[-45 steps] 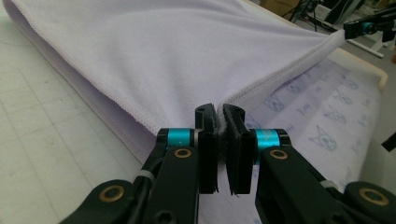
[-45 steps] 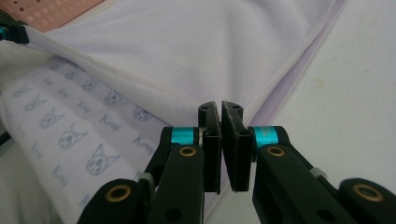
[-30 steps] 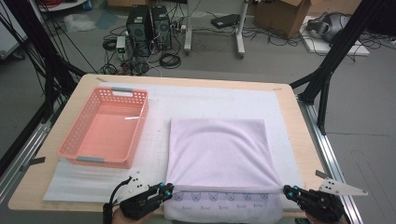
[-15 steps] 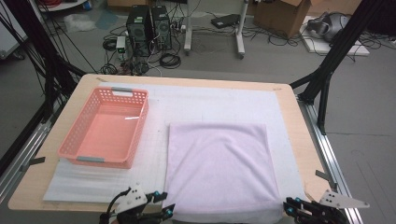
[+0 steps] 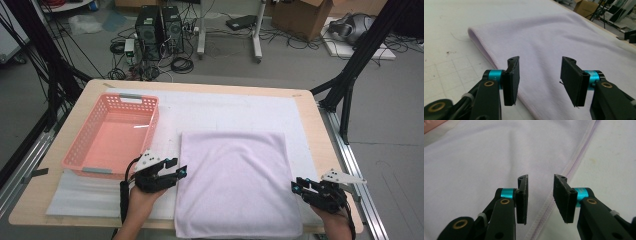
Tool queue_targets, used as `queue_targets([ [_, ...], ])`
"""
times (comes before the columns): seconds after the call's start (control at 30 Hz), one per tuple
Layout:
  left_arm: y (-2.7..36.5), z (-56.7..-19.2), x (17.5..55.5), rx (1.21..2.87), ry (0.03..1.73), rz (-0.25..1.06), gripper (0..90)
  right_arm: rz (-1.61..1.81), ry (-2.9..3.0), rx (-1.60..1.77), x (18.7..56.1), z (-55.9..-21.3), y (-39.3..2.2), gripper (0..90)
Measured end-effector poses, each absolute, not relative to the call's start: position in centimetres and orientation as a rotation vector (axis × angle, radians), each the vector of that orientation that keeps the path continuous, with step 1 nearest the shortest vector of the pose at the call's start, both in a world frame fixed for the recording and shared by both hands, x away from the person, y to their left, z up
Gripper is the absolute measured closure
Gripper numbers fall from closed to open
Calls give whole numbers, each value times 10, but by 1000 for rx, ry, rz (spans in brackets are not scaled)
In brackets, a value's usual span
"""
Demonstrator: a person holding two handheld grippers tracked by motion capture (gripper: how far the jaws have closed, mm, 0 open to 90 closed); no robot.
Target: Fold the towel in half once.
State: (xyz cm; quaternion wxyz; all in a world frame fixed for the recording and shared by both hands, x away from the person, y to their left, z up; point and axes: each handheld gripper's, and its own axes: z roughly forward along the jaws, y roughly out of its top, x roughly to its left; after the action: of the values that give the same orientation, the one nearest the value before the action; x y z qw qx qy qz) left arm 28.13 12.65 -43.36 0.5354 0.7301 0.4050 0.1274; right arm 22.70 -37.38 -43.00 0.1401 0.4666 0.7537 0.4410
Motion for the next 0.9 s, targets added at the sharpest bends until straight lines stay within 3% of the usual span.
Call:
queue_targets([
  [0.4, 109, -433, 353, 1808, 999, 362, 477, 1289, 2171, 1369, 256, -431, -377, 644],
  [0.57, 101, -433, 374, 1787, 1101, 418, 567, 1279, 2187, 1360, 271, -431, -374, 650],
  [0.9, 100, -452, 393, 1838, 1231, 457, 523, 1231, 2226, 1335, 304, -433, -363, 656],
])
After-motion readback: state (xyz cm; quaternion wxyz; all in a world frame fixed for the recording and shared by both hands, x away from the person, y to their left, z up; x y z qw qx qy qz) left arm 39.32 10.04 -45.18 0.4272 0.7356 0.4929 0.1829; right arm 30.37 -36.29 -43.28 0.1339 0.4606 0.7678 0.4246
